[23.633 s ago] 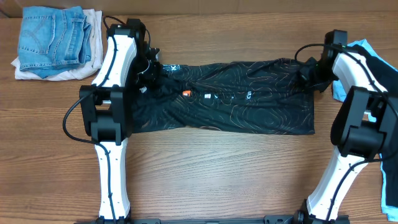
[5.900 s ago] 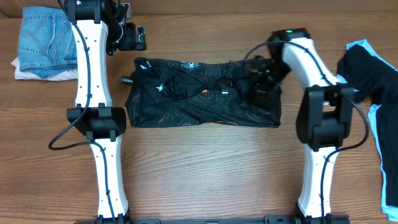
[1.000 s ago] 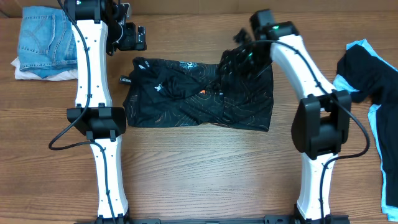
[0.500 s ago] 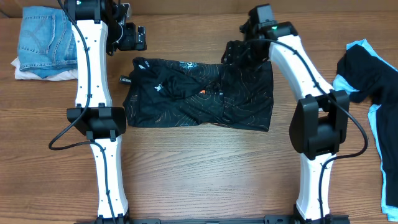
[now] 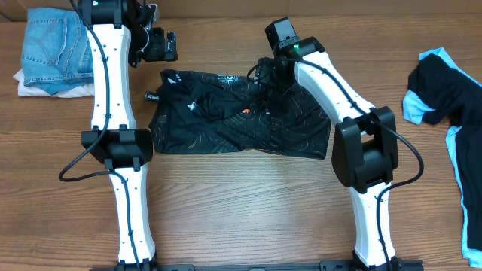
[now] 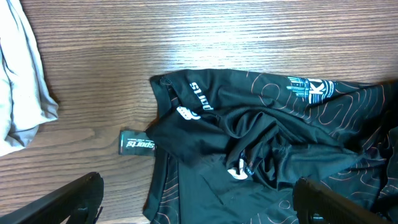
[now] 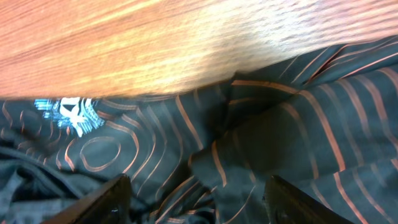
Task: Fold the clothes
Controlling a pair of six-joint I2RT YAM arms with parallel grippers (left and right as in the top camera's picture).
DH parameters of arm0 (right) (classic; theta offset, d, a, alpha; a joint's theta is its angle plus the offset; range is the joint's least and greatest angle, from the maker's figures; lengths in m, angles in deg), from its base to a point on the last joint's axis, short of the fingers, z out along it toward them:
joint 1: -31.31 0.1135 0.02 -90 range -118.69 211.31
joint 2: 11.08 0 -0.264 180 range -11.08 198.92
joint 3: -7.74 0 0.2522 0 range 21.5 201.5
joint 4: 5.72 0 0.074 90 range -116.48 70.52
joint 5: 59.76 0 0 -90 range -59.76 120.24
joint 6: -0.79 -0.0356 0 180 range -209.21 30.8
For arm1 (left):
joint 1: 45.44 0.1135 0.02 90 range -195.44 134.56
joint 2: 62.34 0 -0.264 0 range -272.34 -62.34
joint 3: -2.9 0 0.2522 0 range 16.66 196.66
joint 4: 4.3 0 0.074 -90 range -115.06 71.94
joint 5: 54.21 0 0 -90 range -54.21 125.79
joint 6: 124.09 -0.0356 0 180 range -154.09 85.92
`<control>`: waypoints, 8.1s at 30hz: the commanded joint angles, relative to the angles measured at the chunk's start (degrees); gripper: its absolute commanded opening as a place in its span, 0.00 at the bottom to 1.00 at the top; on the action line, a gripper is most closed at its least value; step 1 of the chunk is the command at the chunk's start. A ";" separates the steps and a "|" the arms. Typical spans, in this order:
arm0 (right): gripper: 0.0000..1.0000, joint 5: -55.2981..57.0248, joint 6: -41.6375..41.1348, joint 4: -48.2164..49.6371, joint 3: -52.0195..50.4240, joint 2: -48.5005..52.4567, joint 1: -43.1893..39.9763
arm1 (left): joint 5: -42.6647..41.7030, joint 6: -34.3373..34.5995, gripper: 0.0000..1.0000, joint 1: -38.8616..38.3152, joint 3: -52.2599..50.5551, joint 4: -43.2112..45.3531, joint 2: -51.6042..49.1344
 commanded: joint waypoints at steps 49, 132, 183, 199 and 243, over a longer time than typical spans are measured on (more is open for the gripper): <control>0.41 0.68 -2.47 5.55 2.32 3.04 -2.54 | -0.72 0.52 1.00 -0.35 -0.07 -0.13 1.92; 0.04 0.00 18.75 -21.77 -7.82 -6.27 -29.94 | -0.72 0.50 1.00 -0.39 -4.52 1.38 1.90; 0.79 8.20 4.57 -22.34 1.64 -10.69 -4.39 | -0.70 0.50 1.00 -0.37 -4.52 0.52 1.90; 0.73 -11.15 7.80 -13.29 -11.28 -10.25 -14.71 | -0.72 0.50 1.00 -0.66 -4.52 0.68 1.90; 0.81 -12.52 6.08 -4.94 -5.38 -11.61 -10.47 | -0.70 0.50 1.00 -0.66 -4.52 0.50 1.90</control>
